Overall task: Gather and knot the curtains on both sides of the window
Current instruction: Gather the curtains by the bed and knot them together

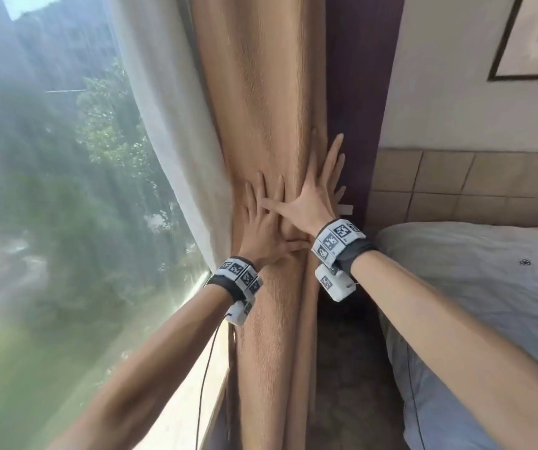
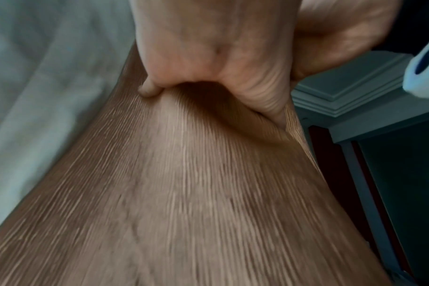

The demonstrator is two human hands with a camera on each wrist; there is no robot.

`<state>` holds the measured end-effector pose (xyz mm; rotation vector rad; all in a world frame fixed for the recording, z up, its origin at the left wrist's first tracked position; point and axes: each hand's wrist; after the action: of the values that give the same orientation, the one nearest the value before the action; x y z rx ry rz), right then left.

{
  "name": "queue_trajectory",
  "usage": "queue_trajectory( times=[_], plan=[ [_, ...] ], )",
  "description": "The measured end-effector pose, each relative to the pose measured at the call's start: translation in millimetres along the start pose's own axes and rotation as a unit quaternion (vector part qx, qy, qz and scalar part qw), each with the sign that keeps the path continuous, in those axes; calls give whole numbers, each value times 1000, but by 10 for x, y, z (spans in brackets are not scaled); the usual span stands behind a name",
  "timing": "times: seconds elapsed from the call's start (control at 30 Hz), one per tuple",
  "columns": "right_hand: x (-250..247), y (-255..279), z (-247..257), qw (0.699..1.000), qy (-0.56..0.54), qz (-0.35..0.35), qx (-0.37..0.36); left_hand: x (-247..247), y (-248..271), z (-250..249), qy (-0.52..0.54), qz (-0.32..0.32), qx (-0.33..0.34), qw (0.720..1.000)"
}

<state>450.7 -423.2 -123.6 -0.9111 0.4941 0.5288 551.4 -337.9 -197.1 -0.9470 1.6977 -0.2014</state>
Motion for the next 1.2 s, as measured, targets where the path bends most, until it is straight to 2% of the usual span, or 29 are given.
queue_trajectory(
  times=[0.13, 0.27, 0.3, 0.33, 0.4, 0.47, 0.5, 0.53, 0.7, 0.8, 0.87, 0.97, 1.03, 1.1, 1.2],
  plan=[
    [270, -872, -344, 998, 50, -24, 19, 400, -751, 188, 1, 38, 49, 998],
    [523, -1885, -817, 998, 58, -26, -20, 707, -1260, 363, 11, 108, 30, 994],
    [579, -2167, -931, 997, 67, -25, -35, 741, -1308, 413, 25, 107, 26, 994],
    [652, -2447, -1052, 995, 84, -21, -43, 762, -1342, 487, 33, 72, 25, 997],
    [849, -2941, -1312, 992, 114, -20, -56, 737, -1418, 578, 12, -82, 4, 997],
    [1084, -3329, -1535, 989, 127, -12, -73, 652, -1597, 666, -54, -227, -38, 972],
    [1197, -3488, -1646, 989, 131, 9, -73, 599, -1758, 711, -95, -268, -42, 958],
    [1311, -3616, -1769, 988, 132, 36, -68, 565, -1935, 756, -124, -277, -46, 952],
    [1790, -4184, -2266, 982, 142, 79, -97, 714, -3037, 978, -105, -191, -43, 975],
    [1930, -4217, -2687, 983, 108, 120, -85, 1019, -3717, 1052, -121, -169, -41, 977],
    [1903, -4117, -2998, 988, 40, 113, -99, 1233, -4146, 1137, -104, -169, -29, 980],
    [1802, -3956, -3389, 992, -18, 45, -119, 1551, -4764, 1282, -71, -159, -11, 985],
    [1821, -3854, -3625, 990, 9, 33, -135, 1752, -5153, 1328, -50, -146, -4, 988],
    [1921, -3804, -3804, 987, 52, 68, -136, 1912, -5536, 1311, -38, -138, 5, 990],
    [2185, -3944, -4010, 986, 112, 85, -91, 2142, -6137, 1361, -11, -85, -12, 996]
  ],
)
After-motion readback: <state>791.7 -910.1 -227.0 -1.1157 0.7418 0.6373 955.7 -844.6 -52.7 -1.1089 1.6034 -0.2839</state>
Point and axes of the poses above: each hand's wrist, its own y-axis away from the middle knuckle, its own x-axis out of the palm, z = x × y, and after that the axes turned 6 degrees about y, right-handed
